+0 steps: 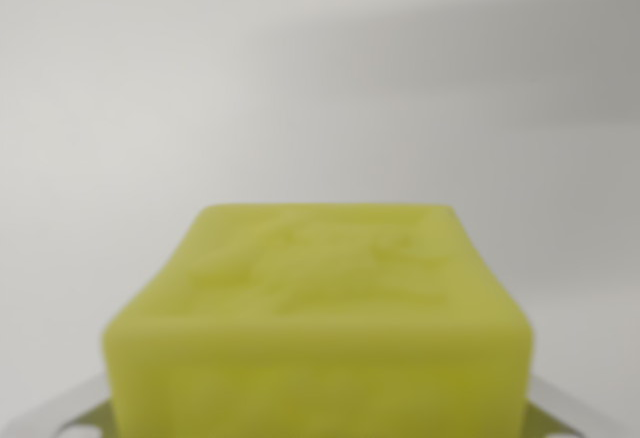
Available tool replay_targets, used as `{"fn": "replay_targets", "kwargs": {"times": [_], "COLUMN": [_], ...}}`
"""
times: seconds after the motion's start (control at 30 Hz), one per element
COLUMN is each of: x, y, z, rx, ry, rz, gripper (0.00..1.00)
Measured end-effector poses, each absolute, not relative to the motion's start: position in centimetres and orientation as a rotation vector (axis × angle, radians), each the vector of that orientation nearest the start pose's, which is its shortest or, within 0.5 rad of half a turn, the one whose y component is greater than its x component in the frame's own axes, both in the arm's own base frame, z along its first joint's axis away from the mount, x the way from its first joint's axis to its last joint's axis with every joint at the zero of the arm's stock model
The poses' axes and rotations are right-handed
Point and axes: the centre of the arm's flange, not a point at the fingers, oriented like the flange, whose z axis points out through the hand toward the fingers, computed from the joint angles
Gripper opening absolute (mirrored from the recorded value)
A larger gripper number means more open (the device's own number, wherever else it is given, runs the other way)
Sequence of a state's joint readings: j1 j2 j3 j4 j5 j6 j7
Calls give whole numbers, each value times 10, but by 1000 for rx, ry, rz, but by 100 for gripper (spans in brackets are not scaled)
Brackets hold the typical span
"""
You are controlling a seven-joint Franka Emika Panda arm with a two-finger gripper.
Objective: Pick yellow cube
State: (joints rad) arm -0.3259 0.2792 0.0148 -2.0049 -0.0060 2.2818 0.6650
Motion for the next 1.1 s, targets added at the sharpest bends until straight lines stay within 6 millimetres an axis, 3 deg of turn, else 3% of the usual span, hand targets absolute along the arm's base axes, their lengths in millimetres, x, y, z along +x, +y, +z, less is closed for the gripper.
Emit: {"fn": "replay_targets", "kwargs": {"times": [0.87,1.1], "x": [570,570], "y": [-184,-184], "z": [361,363], "rx": [-2778,-2778], "ry": [1469,1469], "rz": [3,3], "gripper": [0,0]}}
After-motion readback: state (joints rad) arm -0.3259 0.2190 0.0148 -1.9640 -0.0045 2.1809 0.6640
